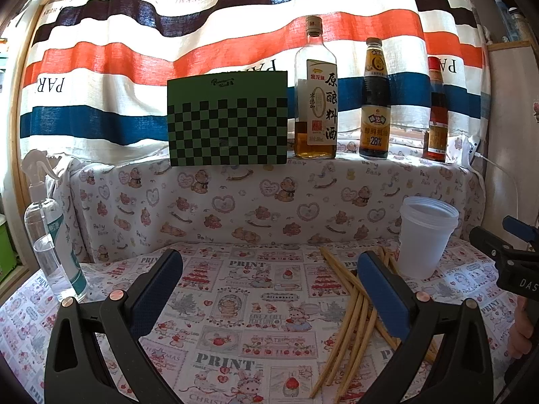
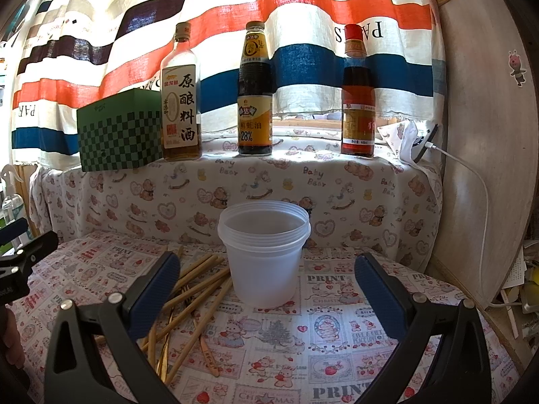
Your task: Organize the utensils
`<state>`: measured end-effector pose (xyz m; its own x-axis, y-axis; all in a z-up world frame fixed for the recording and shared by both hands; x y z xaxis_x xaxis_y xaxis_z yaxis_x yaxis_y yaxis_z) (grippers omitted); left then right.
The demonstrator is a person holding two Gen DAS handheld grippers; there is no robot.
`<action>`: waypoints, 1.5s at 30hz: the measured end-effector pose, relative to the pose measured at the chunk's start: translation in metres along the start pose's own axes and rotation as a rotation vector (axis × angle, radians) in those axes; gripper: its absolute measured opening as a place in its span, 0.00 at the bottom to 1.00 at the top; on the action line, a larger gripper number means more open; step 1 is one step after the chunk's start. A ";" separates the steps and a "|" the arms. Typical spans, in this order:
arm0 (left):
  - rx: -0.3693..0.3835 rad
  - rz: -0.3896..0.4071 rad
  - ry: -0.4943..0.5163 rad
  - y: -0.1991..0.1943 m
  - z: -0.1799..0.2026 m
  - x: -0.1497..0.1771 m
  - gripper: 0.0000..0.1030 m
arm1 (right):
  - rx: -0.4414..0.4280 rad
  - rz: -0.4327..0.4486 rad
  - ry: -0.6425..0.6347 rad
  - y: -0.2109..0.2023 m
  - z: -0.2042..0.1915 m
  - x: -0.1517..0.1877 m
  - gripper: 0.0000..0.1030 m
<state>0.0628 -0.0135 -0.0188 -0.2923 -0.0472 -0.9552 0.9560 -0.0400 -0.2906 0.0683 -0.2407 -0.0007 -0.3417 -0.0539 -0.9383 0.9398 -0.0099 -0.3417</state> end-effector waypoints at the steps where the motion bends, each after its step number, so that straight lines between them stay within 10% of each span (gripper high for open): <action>1: -0.003 0.003 0.000 0.000 0.000 0.000 1.00 | -0.002 -0.001 -0.001 0.000 -0.001 0.000 1.00; 23: 0.044 -0.019 -0.006 0.003 0.001 0.001 0.93 | 0.023 0.017 0.004 -0.005 0.000 -0.001 1.00; 38: 0.106 -0.180 -0.210 0.025 -0.026 -0.006 0.99 | -0.035 -0.043 0.017 -0.003 0.002 -0.002 0.50; 43: 0.137 -0.351 -0.194 0.054 0.003 -0.014 0.78 | -0.041 -0.022 0.082 -0.006 0.020 -0.010 0.38; 45: 0.151 -0.462 -0.199 0.071 0.019 -0.006 0.49 | -0.058 -0.036 0.105 -0.003 0.025 -0.011 0.32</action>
<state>0.1317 -0.0351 -0.0321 -0.6959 -0.1787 -0.6955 0.7162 -0.2444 -0.6537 0.0695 -0.2653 0.0117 -0.3772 0.0503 -0.9248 0.9258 0.0475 -0.3750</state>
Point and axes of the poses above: each gripper's, at about its wrist camera, not at the fingertips, and y roughly the way its jaws point, z to its right, x to its underside, the point moved 7 cm from there along y, roughly the way its jaws point, and after that the axes turned 3 degrees about -y, right-handed, at the moved point
